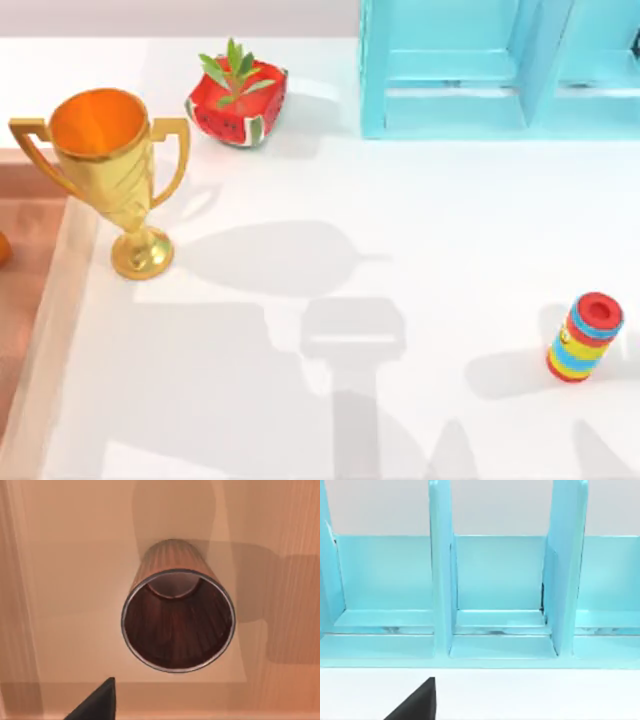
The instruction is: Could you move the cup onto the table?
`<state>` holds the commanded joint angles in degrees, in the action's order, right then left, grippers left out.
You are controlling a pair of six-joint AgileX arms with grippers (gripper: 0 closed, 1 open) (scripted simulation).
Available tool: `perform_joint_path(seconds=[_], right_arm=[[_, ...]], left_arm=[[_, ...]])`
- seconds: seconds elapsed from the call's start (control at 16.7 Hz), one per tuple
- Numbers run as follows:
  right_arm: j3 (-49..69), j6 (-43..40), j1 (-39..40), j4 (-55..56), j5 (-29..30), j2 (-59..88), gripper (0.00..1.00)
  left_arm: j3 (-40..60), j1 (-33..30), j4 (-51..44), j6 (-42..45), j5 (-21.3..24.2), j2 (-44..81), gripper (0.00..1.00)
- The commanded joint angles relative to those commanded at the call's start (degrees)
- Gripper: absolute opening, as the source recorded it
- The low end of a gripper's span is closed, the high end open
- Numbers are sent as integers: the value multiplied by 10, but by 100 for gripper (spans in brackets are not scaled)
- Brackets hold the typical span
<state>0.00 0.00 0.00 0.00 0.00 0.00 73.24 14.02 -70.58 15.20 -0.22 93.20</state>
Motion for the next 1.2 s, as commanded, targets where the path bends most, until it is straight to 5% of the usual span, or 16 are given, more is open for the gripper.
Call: perform_joint_path(seconds=[0.36,0.72,1.2], right_arm=[[0,0,0,0,0,0,100],[0,0,0,0,0,0,100],[0,0,0,0,0,0,100]], left_arm=[[-122,3,165,4,0,35,100],[-141,4,186,5,0,41,100],[-141,4,186,5,0,41,40]])
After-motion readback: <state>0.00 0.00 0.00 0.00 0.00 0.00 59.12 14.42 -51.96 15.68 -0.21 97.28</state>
